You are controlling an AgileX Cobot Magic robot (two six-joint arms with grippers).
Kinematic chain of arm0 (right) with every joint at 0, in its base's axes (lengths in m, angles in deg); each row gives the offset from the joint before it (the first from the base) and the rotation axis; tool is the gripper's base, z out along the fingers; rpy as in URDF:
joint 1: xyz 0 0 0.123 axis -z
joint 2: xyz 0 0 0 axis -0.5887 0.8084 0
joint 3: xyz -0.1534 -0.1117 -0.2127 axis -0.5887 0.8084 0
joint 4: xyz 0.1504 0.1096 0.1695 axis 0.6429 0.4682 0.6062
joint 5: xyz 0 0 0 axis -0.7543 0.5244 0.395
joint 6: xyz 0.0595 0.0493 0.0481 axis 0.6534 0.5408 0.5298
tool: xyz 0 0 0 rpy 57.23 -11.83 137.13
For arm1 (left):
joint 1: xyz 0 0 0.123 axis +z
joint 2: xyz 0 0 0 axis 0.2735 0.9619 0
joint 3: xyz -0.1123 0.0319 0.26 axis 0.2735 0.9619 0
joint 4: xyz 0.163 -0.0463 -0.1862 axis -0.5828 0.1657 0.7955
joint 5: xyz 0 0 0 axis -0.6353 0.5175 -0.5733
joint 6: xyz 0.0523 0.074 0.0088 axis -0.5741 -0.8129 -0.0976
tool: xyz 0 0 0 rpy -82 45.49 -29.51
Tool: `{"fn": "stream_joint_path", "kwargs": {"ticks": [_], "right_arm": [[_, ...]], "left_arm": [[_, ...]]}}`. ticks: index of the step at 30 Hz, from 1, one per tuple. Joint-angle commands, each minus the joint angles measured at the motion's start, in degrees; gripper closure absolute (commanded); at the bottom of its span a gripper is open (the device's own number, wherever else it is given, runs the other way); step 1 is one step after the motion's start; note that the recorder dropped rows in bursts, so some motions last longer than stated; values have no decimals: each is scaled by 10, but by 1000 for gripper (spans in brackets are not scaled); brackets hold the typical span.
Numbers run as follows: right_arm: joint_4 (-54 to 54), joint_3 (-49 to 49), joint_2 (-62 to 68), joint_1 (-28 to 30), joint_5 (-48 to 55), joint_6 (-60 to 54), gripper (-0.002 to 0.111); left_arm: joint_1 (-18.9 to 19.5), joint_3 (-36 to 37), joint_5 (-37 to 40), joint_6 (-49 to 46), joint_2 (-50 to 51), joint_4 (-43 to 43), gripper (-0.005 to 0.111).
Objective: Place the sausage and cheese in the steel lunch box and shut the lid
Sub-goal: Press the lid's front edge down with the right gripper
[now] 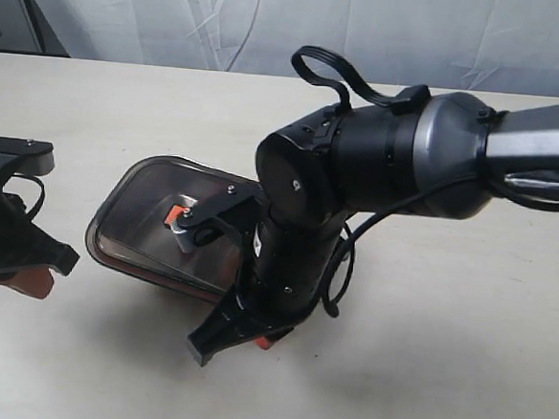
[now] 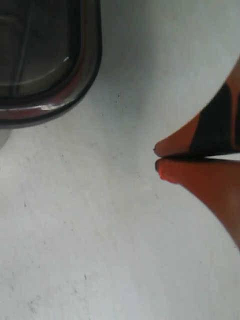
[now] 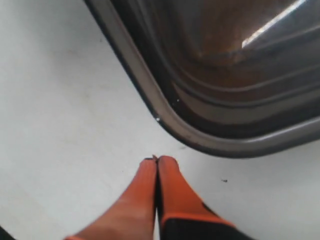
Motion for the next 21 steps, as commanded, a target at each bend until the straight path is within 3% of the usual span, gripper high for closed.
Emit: {"fn": "stream_joint_path", "kwargs": {"ticks": [1,21], "right_arm": [[-12,1,-1,3,-27,0,108],[-24,1,-1,3,-76,17,108]], "left_arm": [[3,-3,-5,2,1,4,107],[3,-3,-10,2,1,4,107]]}}
